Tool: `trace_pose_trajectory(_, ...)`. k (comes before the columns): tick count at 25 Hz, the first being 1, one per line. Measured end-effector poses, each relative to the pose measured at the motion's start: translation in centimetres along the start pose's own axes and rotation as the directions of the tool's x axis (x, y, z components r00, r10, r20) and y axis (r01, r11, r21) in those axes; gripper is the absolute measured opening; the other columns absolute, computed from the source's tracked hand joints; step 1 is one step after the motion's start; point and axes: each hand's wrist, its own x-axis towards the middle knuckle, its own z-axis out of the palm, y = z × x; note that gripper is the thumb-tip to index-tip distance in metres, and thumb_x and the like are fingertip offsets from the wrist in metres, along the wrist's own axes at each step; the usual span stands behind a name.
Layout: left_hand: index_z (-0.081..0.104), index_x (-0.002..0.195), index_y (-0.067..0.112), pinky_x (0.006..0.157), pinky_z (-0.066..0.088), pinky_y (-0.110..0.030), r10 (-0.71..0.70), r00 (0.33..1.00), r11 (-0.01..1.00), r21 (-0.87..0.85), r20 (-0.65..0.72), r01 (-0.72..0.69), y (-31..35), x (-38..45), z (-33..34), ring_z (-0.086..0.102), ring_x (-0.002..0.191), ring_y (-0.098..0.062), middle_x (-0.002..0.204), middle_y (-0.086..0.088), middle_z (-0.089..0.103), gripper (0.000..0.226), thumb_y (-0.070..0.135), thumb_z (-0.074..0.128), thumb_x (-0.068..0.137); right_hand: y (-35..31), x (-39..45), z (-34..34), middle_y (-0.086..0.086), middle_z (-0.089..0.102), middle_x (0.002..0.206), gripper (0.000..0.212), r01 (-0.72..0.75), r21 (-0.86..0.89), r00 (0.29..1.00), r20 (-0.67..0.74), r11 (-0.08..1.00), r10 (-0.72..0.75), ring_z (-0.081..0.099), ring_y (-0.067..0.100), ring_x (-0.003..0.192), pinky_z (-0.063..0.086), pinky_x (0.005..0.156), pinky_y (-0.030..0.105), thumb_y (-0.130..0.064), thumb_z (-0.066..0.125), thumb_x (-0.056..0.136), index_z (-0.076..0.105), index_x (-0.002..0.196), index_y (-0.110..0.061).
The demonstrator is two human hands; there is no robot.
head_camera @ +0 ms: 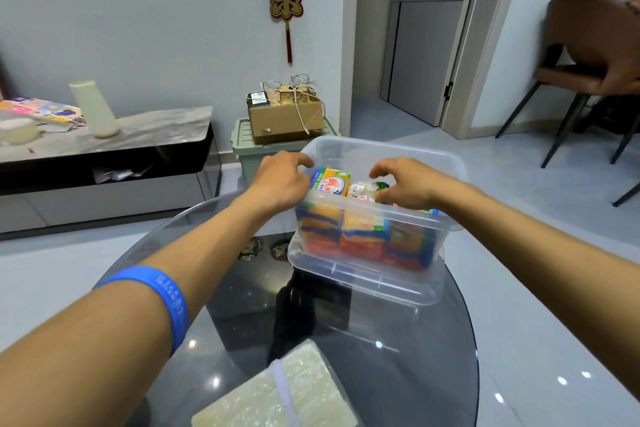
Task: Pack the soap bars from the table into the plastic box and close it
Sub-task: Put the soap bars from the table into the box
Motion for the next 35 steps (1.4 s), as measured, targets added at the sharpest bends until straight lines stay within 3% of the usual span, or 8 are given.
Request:
trace_pose_trajectory(4, 0.052, 0.135, 0.021, 0.105, 0.035, -0.042, 0.137, 0.990, 0.990, -0.023, -0.031, -0.138, -1.0, -3.6, -1.2, 0.043, 0.129, -0.030, 0.141, -0.011, 0.048, 0.039, 0.027, 0.042, 0.097, -2.8, -5.1, -1.1, 0.007, 0.066, 0.119, 0.024, 0.169, -0.072, 0.881, -0.436, 0.983, -0.184, 0.059, 0.028, 0.108, 0.045, 0.088, 0.037, -0.024, 0.057, 0.090, 0.065, 0.111, -0.017)
trace_pose_trajectory(6, 0.051, 0.135, 0.020, 0.105, 0.034, -0.039, 0.161, 0.987, 0.987, 0.013, -0.029, -0.161, -1.5, -5.8, -2.3, 0.044, 0.127, -0.029, 0.140, -0.011, 0.049, 0.041, 0.032, 0.045, 0.097, -5.9, -9.1, -0.2, 0.001, 0.068, 0.108, 0.027, 0.399, -0.075, 0.804, -0.450, 0.914, -0.388, 0.061, 0.024, 0.099, 0.049, 0.081, 0.038, -0.038, 0.058, 0.087, 0.065, 0.106, -0.020)
trace_pose_trajectory(9, 0.053, 0.133, 0.017, 0.105, 0.037, -0.041, 0.163, 0.987, 0.985, 0.065, -0.009, -0.162, -1.8, -8.1, -3.8, 0.046, 0.126, -0.027, 0.140, -0.010, 0.051, 0.042, 0.034, 0.047, 0.095, -11.0, -15.1, 4.5, -0.006, 0.056, 0.134, 0.070, 0.646, -0.006, 0.751, 0.183, 0.763, -0.634, 0.049, 0.014, 0.121, 0.042, 0.098, 0.033, -0.069, 0.060, 0.077, 0.048, 0.133, -0.030)
trace_pose_trajectory(12, 0.056, 0.129, 0.016, 0.100, 0.042, -0.037, 0.134, 0.991, 0.990, 0.052, -0.001, -0.134, -2.3, -10.3, -5.2, 0.051, 0.121, -0.027, 0.137, -0.010, 0.054, 0.040, 0.031, 0.050, 0.092, -14.2, -17.4, 9.5, -0.001, 0.035, 0.150, 0.109, 0.712, -0.161, 0.630, 0.578, 0.684, -0.519, 0.032, 0.023, 0.136, 0.027, 0.111, 0.048, -0.068, 0.074, 0.063, 0.018, 0.149, -0.031)
trace_pose_trajectory(19, 0.060, 0.123, 0.019, 0.096, 0.044, -0.036, 0.129, 0.992, 0.990, 0.058, -0.008, -0.128, -4.3, -12.8, -6.4, 0.055, 0.114, -0.021, 0.129, -0.005, 0.060, 0.035, 0.025, 0.059, 0.088, -15.2, -16.8, 9.6, 0.002, 0.051, 0.116, 0.096, 0.712, -0.266, 0.687, 0.450, 0.649, -0.570, 0.044, 0.021, 0.096, 0.041, 0.087, 0.041, -0.045, 0.084, 0.058, 0.035, 0.137, -0.022)
trace_pose_trajectory(24, 0.066, 0.114, 0.017, 0.089, 0.051, -0.037, 0.049, 0.997, 0.987, -0.150, -0.064, -0.058, -3.0, -11.0, -6.4, 0.062, 0.099, -0.019, 0.112, -0.005, 0.069, 0.028, 0.018, 0.062, 0.086, -11.7, -13.1, -4.0, -0.007, 0.054, 0.124, 0.090, 0.532, -0.114, 0.844, 0.153, 0.839, -0.514, 0.050, 0.016, 0.108, 0.046, 0.092, 0.041, -0.044, 0.078, 0.056, 0.035, 0.134, -0.034)
trace_pose_trajectory(28, 0.067, 0.111, 0.018, 0.087, 0.051, -0.037, 0.173, 0.980, 0.981, -0.067, -0.094, -0.180, 1.3, -8.3, -4.4, 0.062, 0.098, -0.021, 0.112, -0.004, 0.069, 0.028, 0.017, 0.057, 0.085, -7.5, -9.3, -12.9, -0.010, 0.051, 0.119, 0.093, 0.421, -0.434, 0.904, 0.134, 0.797, -0.405, 0.046, 0.017, 0.111, 0.046, 0.088, 0.044, -0.040, 0.082, 0.055, 0.029, 0.131, -0.043)
trace_pose_trajectory(35, 0.060, 0.115, 0.020, 0.092, 0.039, -0.034, 0.263, 0.812, 0.891, 0.191, 0.520, -0.411, 7.0, -2.3, 1.0, 0.051, 0.111, -0.027, 0.133, -0.007, 0.056, 0.039, 0.037, 0.030, 0.098, -0.2, -4.1, -10.7, -0.008, 0.047, 0.140, 0.084, 0.480, -0.761, 0.871, 0.353, 0.436, -0.341, 0.040, 0.023, 0.132, 0.049, 0.094, 0.046, -0.022, 0.079, 0.073, 0.025, 0.135, -0.038)
